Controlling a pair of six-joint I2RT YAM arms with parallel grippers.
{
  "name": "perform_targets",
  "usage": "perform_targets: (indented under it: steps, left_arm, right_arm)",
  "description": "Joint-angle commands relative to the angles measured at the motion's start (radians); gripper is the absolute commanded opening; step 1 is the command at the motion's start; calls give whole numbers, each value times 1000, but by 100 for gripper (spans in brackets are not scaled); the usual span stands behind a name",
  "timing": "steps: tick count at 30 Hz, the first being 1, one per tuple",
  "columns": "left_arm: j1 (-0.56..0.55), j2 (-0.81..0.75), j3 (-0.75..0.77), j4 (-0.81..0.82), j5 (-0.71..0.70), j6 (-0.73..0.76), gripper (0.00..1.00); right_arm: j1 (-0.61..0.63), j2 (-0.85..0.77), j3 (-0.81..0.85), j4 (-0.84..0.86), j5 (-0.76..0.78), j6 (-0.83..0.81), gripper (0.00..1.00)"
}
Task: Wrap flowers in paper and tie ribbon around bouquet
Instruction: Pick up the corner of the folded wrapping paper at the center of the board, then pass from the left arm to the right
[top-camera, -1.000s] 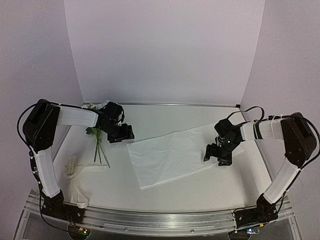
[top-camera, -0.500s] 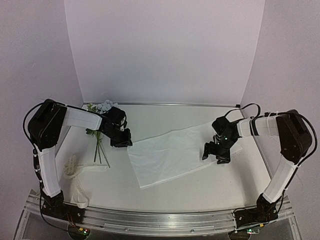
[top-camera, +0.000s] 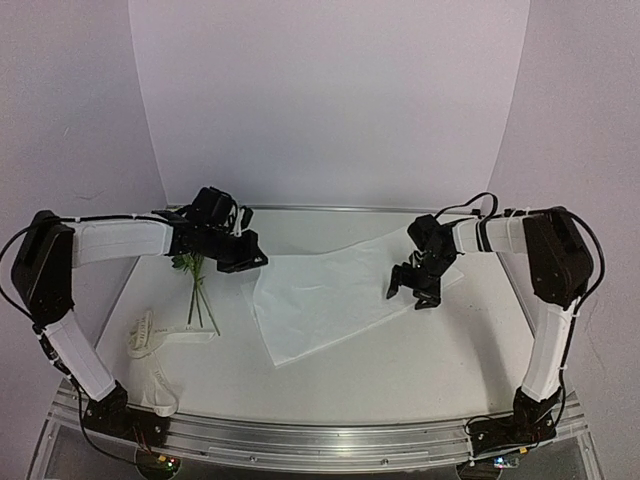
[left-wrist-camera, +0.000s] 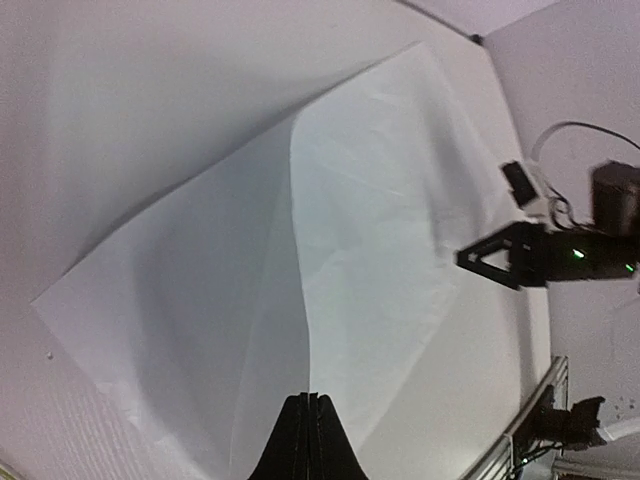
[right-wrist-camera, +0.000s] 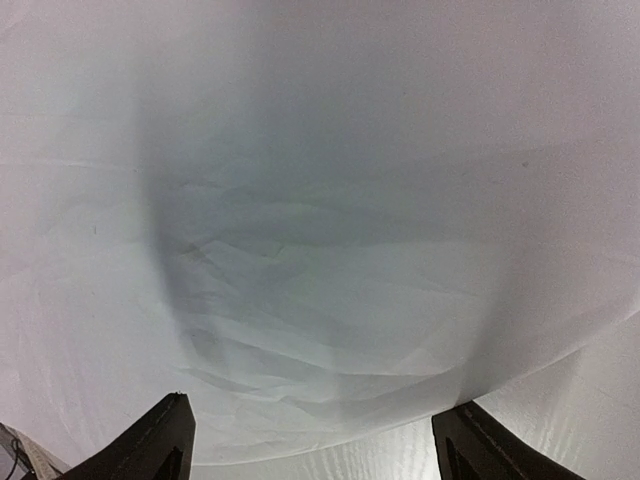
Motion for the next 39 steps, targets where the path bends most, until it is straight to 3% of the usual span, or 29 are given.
perform_targets:
  steps: [1, 9, 16, 25, 39]
  left_arm:
    - [-94, -157, -3, 102, 76, 67, 0]
    - [-256, -165, 7, 191, 232, 137, 0]
    - [-329, -19, 23, 206, 296, 157, 0]
    - [-344, 27, 2, 240, 305, 166, 0]
    - [-344, -52, -20, 212, 272, 218, 0]
  right_arm:
    - [27, 123, 162, 18, -54, 60, 85]
    - [67, 283, 453, 44, -104, 208, 85]
    - [61, 129, 366, 46, -70, 259, 89]
    - [56, -74, 218, 92, -129, 315, 91]
    - [197, -47, 329, 74, -405, 320, 89]
